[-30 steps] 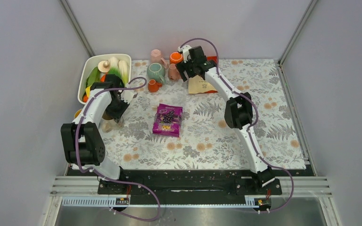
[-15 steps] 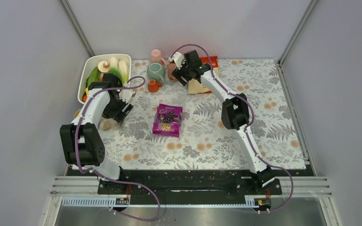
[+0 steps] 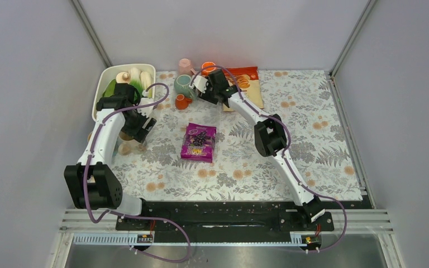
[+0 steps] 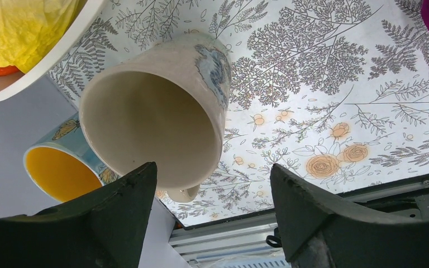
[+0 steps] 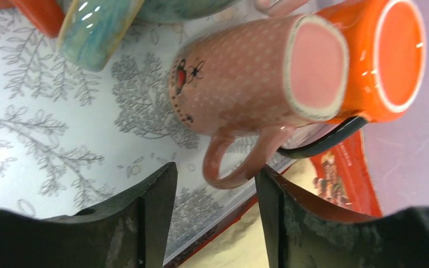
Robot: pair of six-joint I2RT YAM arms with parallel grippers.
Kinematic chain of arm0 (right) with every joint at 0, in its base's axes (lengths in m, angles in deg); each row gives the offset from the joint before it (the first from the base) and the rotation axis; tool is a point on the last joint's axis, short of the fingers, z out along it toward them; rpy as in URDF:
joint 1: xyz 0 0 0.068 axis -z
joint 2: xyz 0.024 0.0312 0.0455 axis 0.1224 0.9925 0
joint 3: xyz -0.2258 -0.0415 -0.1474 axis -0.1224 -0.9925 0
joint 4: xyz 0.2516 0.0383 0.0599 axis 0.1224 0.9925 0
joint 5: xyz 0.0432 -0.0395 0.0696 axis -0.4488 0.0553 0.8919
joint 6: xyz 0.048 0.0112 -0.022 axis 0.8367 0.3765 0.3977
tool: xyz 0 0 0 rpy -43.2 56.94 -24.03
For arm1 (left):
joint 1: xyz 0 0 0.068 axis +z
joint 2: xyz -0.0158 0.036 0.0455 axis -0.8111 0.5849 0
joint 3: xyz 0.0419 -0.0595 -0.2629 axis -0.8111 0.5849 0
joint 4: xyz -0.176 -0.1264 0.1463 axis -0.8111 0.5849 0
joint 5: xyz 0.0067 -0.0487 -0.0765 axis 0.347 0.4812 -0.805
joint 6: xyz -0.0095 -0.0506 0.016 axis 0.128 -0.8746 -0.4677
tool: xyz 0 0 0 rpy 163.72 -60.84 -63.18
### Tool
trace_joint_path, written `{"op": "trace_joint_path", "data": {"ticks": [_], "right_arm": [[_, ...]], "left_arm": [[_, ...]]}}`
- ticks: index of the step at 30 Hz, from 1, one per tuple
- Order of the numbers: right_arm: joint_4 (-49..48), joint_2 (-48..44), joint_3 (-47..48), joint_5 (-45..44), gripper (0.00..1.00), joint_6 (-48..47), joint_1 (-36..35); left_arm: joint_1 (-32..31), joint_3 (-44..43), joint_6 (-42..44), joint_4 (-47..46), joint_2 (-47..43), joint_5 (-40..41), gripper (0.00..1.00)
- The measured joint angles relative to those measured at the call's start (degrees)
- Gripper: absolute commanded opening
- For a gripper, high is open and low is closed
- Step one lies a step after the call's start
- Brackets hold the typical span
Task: Turn the mug right side up
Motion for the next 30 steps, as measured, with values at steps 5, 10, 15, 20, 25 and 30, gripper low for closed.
{"op": "trace_joint_path", "data": {"ticks": [5, 10, 15, 20, 25, 30], "right_arm": [[-2.05, 0.0, 0.0, -0.79, 0.47, -1.95, -0.09], [-3.39, 0.0, 0.0, -0.92, 0.37, -2.97, -0.13], [-4.24, 0.0, 0.0, -1.27, 0.24, -2.12, -0.04], [-5.55, -0.09, -0.81, -1.22, 0.0, -1.92, -0.24], [-7.28, -2.45, -4.98, -1.36, 0.0, -0.66, -0.55], [-6.78, -6.8, -11.1, -3.3, 0.0, 4.33, -0.76]], "left_arm": [[0.0, -0.15, -0.22, 0.11, 0.0, 0.0, 0.77], [0.0, -0.17, -0.31, 0.11, 0.0, -0.02, 0.77], [0.0, -0.2, -0.42, 0.61, -0.04, -0.52, 0.77], [0.0, -0.2, -0.42, 1.14, -0.81, -1.62, 0.77], [0.0, -0.2, -0.42, 1.64, -1.99, -2.82, 0.77], [0.0, -0.63, -0.85, 2.29, -2.71, -4.92, 0.78]]}}
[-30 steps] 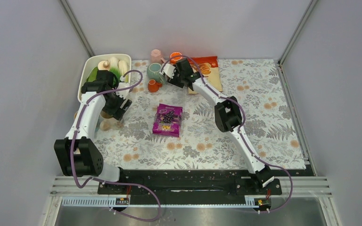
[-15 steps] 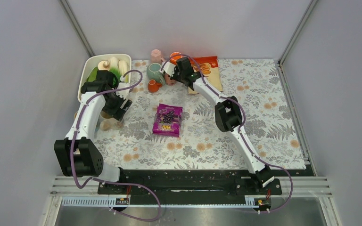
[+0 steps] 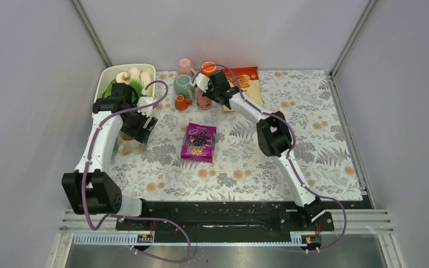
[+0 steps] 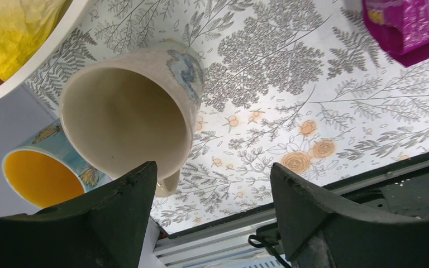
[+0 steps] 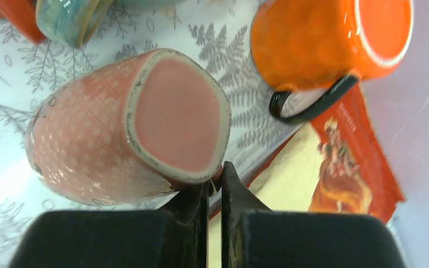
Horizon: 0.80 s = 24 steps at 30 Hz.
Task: Turn the mug right side up
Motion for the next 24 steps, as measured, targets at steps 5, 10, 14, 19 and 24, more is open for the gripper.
{"op": "trace_joint_path", "data": {"ticks": [5, 10, 14, 19, 24], "right_arm": [[2.01, -5.2, -6.58, -1.07, 0.0, 10.47, 0.17], [2.01, -13.18, -15.02, 1.14, 0.0, 25.0, 1.25], [-1.64, -20.87, -22.58, 2.84, 0.0, 36.33, 2.4], [-8.31, -29.59, -30.36, 5.79, 0.0, 52.81, 3.02], [-18.45, -36.87, -40.13, 10.27, 0.0, 68.17, 2.14]], "left_arm": [[0.0, -2.25, -1.62, 0.66, -0.09, -4.39, 0.78], [-0.02, -6.71, -6.08, -0.17, -0.09, -10.95, 0.82], [-0.68, -8.87, -11.78, -3.61, -0.09, -17.94, 0.91], [-3.41, -9.31, -21.46, -9.68, -0.07, -26.73, 0.94], [-7.21, -11.41, -30.05, -16.55, 0.59, -32.26, 0.92]]}}
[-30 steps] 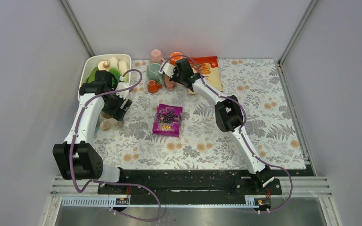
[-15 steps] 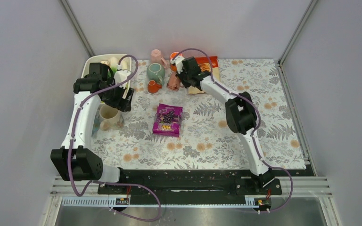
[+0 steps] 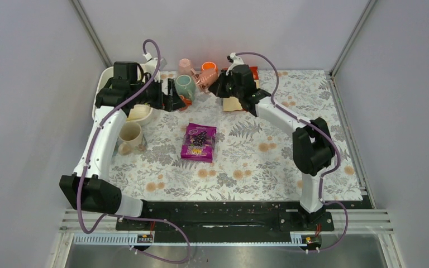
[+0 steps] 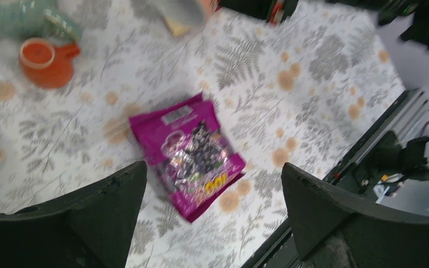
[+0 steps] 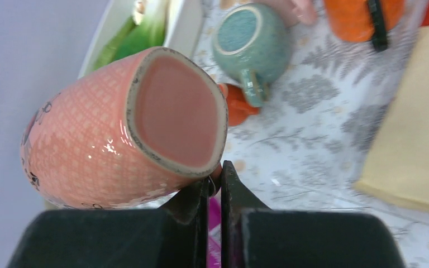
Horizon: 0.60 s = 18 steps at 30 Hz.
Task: Turn the mug right side up
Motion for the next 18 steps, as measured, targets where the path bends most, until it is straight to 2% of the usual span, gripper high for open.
{"op": "trace_joint_path", "data": {"ticks": [6, 14, 18], "right_arm": [[-8.15, -2.95, -6.95, 1.36, 0.0, 10.29, -4.15], [-13.9, -4.46, -10.47, 3.28, 0.0, 16.48, -7.67], [-15.93, -4.79, -10.95, 3.41, 0.0, 17.9, -7.98]], "left_arm": [[-4.44, -2.05, -7.78, -8.26, 0.76, -1.03, 0.84], [-5.49, -3.67, -11.78, -9.92, 5.18, -0.04, 0.72], [-5.55, -3.67, -12.59, -10.03, 6.01, 0.37, 0.6]]}}
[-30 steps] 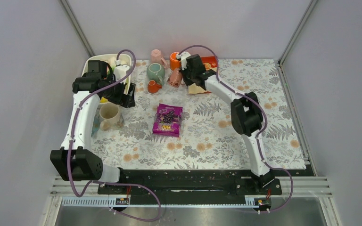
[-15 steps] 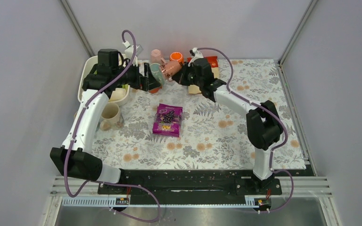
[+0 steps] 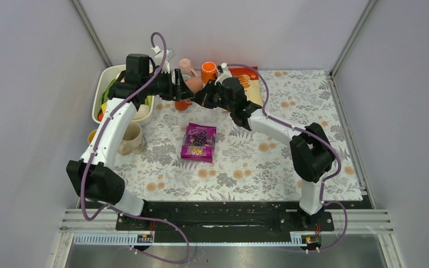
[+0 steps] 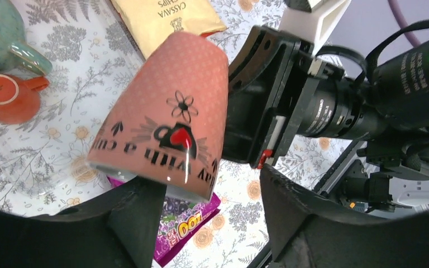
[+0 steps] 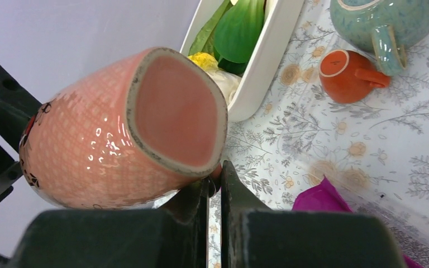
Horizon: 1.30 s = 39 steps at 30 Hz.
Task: Turn the mug right side up
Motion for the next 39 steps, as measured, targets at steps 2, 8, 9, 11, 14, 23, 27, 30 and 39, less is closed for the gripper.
{"op": "trace_joint_path", "data": {"ticks": [2, 8, 9, 11, 14, 23, 27, 30, 39], "right_arm": [[-0.52, -0.02, -0.04, 0.02, 0.0, 0.52, -0.37], [-2.54, -0.02, -0.2, -0.5, 0.0, 4.35, -1.4], [-2.54, -0.02, -0.28, -0.5, 0.0, 5.18, -1.4], [-2.62, -0.02, -0.5, -0.48, 0.0, 7.23, -1.44], [-2.21, -0.02, -0.59, -0.55, 0.37, 8.13, -1.51], [1.18, -0.11, -0.9, 5.16, 0.91, -1.16, -4.42], [4.79, -1.14, -1.7, 7.04, 0.97, -5.29, -4.66], [8.37, -2.99, -2.43, 7.61, 0.99, -8.87, -4.61], [18.18, -9.42, -2.62, 6.4, 1.0, -19.34, -4.59]], "left_arm": [[0.0, 0.0, -0.33, -0.96, -0.02, 0.02, 0.48], [0.26, 0.0, -1.75, -1.53, 0.04, 0.98, 0.0], [0.2, -0.04, -1.7, -1.97, 0.04, 1.01, 0.0], [0.09, -0.13, -1.42, -2.49, 0.11, 1.11, 0.0], [-0.17, -0.07, -0.15, -2.32, 0.09, 2.29, 0.0], [0.44, 2.8, 10.58, 2.91, -0.07, 16.15, 0.0], [2.03, 2.67, 16.44, 7.3, -0.48, 18.93, 0.0], [2.8, 1.31, 21.59, 13.57, -1.44, 20.0, 0.0], [2.84, 4.31, 38.25, 33.48, -13.66, 24.63, 0.0]]}}
